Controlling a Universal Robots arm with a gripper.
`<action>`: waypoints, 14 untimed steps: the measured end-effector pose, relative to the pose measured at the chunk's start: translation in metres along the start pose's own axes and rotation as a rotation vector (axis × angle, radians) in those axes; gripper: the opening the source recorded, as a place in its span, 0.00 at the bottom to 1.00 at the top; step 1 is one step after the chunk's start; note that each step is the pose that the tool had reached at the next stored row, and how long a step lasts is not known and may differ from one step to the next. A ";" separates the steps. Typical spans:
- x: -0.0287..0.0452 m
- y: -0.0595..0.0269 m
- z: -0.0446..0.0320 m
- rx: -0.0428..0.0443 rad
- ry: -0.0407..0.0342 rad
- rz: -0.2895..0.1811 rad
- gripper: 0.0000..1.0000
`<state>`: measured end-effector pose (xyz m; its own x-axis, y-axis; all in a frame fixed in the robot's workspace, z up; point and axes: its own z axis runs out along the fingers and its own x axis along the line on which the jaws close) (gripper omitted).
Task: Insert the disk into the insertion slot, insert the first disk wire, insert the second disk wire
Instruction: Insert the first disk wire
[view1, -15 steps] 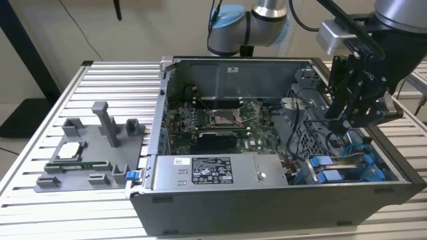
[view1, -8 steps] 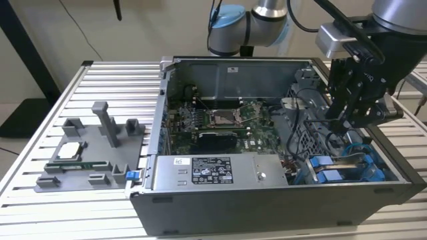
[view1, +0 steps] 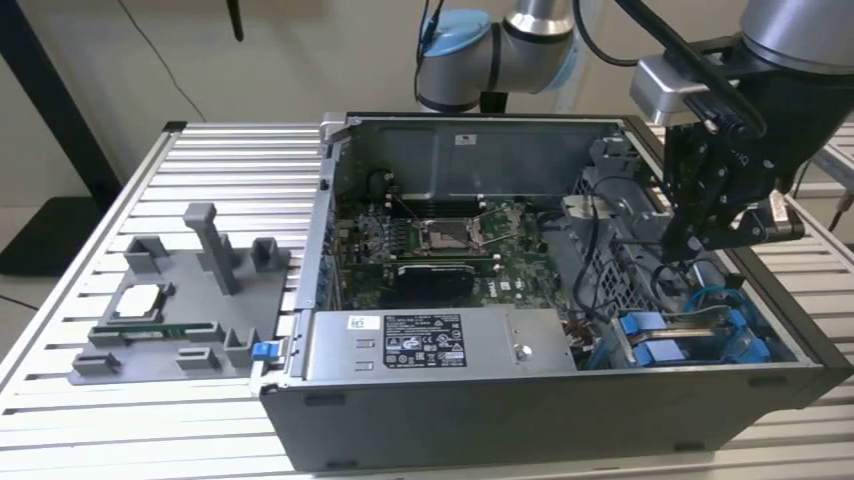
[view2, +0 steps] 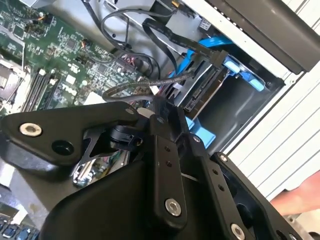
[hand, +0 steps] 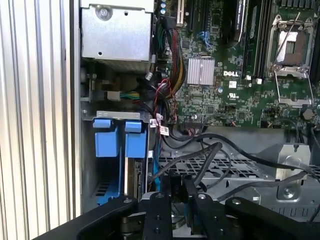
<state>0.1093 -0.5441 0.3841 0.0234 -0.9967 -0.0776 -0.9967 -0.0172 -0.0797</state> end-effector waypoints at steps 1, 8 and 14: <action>0.0001 0.0000 0.0001 0.0001 -0.0001 0.000 0.00; 0.0112 -0.0006 0.0039 0.0003 -0.0002 0.002 0.00; 0.0244 -0.0030 0.0084 0.0004 0.0001 0.003 0.00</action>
<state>0.1135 -0.5677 0.3741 0.0204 -0.9968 -0.0778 -0.9967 -0.0141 -0.0798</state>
